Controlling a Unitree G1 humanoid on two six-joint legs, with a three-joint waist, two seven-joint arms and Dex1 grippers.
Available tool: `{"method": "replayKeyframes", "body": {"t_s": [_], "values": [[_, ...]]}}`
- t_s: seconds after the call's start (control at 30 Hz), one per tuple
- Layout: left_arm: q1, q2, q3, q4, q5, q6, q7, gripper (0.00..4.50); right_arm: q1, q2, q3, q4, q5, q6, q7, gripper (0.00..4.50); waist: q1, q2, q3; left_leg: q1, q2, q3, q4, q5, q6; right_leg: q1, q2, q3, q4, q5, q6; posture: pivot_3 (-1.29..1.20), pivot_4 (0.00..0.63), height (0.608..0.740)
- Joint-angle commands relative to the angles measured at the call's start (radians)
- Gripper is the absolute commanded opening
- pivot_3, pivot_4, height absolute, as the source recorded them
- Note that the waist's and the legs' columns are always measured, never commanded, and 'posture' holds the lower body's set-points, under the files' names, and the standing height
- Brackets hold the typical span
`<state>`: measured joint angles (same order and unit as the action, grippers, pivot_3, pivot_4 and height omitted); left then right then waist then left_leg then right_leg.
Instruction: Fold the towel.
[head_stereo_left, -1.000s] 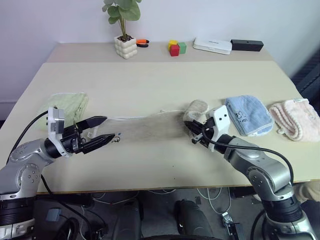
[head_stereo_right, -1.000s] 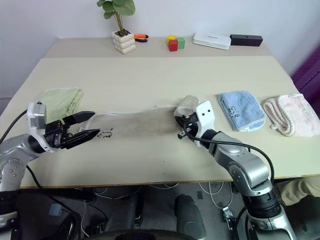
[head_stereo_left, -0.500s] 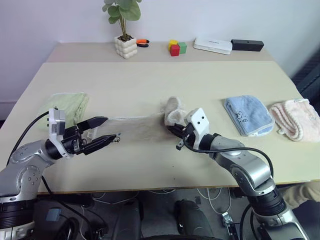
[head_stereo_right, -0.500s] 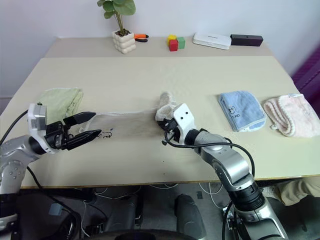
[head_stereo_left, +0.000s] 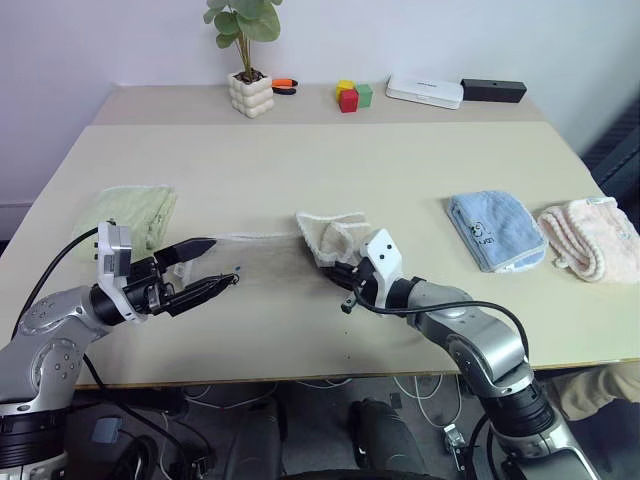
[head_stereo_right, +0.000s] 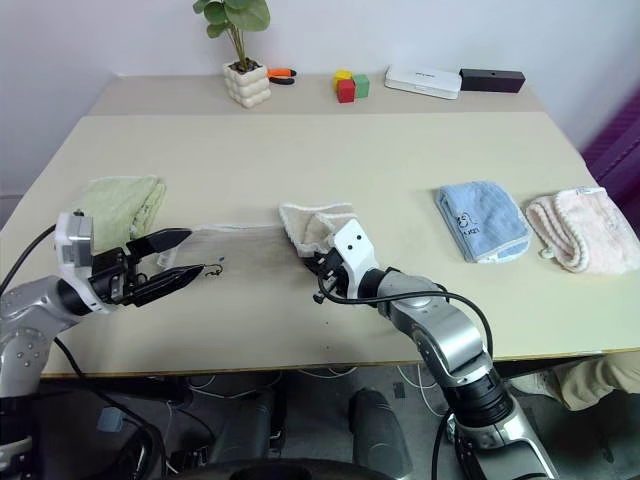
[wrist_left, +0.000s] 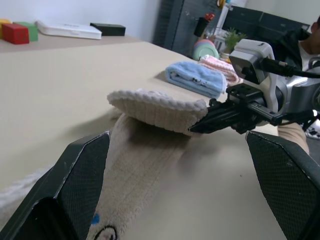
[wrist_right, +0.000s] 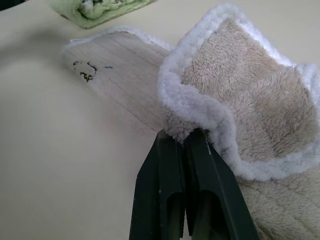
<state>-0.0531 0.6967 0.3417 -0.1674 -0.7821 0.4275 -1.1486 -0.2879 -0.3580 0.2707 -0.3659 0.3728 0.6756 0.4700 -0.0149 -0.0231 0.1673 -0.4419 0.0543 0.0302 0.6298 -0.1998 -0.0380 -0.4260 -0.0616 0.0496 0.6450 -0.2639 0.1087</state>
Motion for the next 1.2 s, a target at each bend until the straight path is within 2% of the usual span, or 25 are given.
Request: {"method": "replayKeyframes", "body": {"t_s": [0.03, 0.13, 0.37, 0.4, 0.53, 0.63, 0.73, 0.8, 0.87, 1.07, 1.2], "values": [[-0.002, 0.013, 0.031, -0.02, -0.015, -0.006, -0.002, 4.5, -0.015, 0.041, -0.016, 0.0, 0.011, -0.006, -0.001, 0.02, 0.0, 0.0, 0.0, 0.0, 0.0, 0.0, 0.0, 0.0, 0.0, 0.0, 0.0, 0.0, 0.0, 0.0, 0.0, 0.0, 0.15, 0.74], [0.0, 0.015, 0.031, -0.018, -0.013, -0.007, -0.004, 4.5, -0.016, 0.079, -0.049, -0.003, 0.04, 0.025, -0.011, 0.84, 0.0, 0.0, 0.0, 0.0, 0.0, 0.0, 0.0, 0.0, 0.0, 0.0, 0.0, 0.0, 0.0, 0.0, 0.0, 0.0, 0.15, 0.74], [-0.002, 0.009, 0.027, -0.012, -0.009, -0.01, -0.004, 4.5, -0.034, 0.113, -0.111, -0.034, 0.099, 0.04, 0.003, 4.32, -0.001, 0.0, 0.0, 0.0, 0.0, 0.0, 0.0, 0.0, 0.0, 0.0, 0.0, 0.0, 0.0, 0.0, 0.0, 0.0, 0.15, 0.74], [-0.003, 0.01, 0.027, -0.011, -0.009, -0.01, -0.004, 4.5, -0.06, 0.135, -0.15, -0.037, 0.123, 0.032, -0.014, 4.47, -0.001, 0.0, 0.0, 0.0, 0.0, 0.0, 0.0, 0.0, 0.0, 0.0, 0.0, 0.0, 0.0, 0.0, 0.0, 0.0, 0.15, 0.74], [-0.012, 0.006, 0.023, -0.006, -0.009, -0.012, -0.003, 4.5, -0.207, 0.181, -0.32, 0.038, 0.148, -0.033, -0.108, 4.47, -0.003, 0.001, 0.0, 0.0, 0.0, 0.0, 0.0, 0.0, 0.0, -0.001, 0.0, 0.0, 0.001, 0.0, 0.0, 0.0, 0.15, 0.74], [-0.016, 0.002, 0.017, -0.006, -0.007, -0.013, -0.001, 4.5, -0.203, 0.129, -0.301, 0.117, 0.053, -0.082, -0.106, 4.47, 0.005, -0.002, -0.001, 0.0, 0.0, 0.0, -0.001, 0.0, 0.0, 0.0, 0.0, -0.001, 0.0, 0.0, 0.0, 0.0, 0.15, 0.74], [-0.021, -0.001, 0.013, -0.002, 0.0, -0.019, 0.0, 4.5, -0.185, 0.158, -0.305, 0.218, 0.002, -0.184, -0.136, 4.47, -0.001, -0.003, -0.002, 0.0, 0.0, 0.0, -0.003, 0.0, 0.0, 0.0, -0.001, -0.001, -0.001, 0.0, 0.0, 0.0, 0.15, 0.74], [-0.021, -0.002, 0.013, -0.006, 0.002, -0.02, 0.003, 4.5, -0.172, 0.188, -0.29, 0.236, 0.012, -0.221, -0.107, 3.96, -0.005, -0.001, 0.0, 0.0, 0.0, 0.0, -0.002, 0.0, 0.0, -0.001, 0.0, -0.001, 0.0, 0.0, 0.0, 0.0, 0.15, 0.74], [-0.017, 0.0, 0.016, -0.013, 0.0, -0.017, 0.003, 4.5, -0.162, 0.191, -0.257, 0.259, -0.019, -0.262, -0.084, 3.25, -0.012, 0.0, 0.0, 0.0, 0.0, 0.0, -0.003, 0.0, 0.0, -0.001, 0.0, 0.0, 0.001, 0.0, 0.0, 0.0, 0.15, 0.74], [-0.009, 0.008, 0.026, -0.017, -0.004, -0.01, 0.003, 4.5, -0.161, 0.203, -0.194, 0.358, -0.095, -0.38, -0.049, 0.14, -0.019, 0.0, 0.0, 0.0, 0.0, 0.0, -0.002, 0.0, 0.0, -0.001, 0.0, -0.001, 0.002, 0.0, 0.0, 0.0, 0.15, 0.74], [-0.007, 0.006, 0.027, -0.018, -0.004, -0.012, 0.004, 4.5, -0.142, 0.256, -0.154, 0.416, -0.118, -0.447, -0.034, 0.06, -0.027, 0.0, 0.0, 0.0, 0.0, 0.0, -0.003, 0.0, 0.0, -0.001, 0.001, -0.001, 0.002, 0.0, 0.001, 0.0, 0.15, 0.74]]}}
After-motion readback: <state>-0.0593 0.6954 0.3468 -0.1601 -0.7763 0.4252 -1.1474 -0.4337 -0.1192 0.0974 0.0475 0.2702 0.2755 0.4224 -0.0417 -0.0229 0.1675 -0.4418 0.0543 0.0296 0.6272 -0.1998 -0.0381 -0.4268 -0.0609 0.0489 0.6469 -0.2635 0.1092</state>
